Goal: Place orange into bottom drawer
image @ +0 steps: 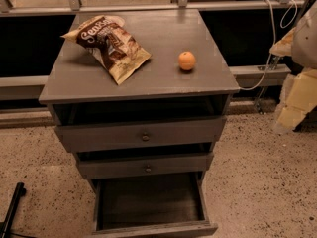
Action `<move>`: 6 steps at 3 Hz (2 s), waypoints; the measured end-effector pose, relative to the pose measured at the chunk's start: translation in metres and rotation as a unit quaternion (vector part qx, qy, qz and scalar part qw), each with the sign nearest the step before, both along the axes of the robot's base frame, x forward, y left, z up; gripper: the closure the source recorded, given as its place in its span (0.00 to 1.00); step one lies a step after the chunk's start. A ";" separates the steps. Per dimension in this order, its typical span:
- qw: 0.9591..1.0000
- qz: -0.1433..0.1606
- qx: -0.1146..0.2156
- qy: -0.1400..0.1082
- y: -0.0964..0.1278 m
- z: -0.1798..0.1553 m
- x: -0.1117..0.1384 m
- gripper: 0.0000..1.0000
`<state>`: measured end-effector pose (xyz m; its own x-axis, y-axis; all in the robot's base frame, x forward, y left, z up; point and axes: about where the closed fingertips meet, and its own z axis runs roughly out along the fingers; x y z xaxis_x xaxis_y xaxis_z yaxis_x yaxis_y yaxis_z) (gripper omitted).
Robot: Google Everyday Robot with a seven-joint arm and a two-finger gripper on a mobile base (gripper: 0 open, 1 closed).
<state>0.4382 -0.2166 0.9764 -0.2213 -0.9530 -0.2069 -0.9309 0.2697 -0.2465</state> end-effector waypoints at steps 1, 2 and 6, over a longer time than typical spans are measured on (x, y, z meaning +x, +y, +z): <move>1.000 0.000 0.000 0.000 0.000 0.000 0.000 0.00; 0.999 0.017 0.030 -0.022 0.006 0.000 0.033 0.00; 0.960 0.001 0.270 -0.073 0.076 -0.041 0.224 0.00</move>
Offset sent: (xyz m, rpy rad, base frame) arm 0.0835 0.0128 -0.0011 0.1571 -0.1003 0.0843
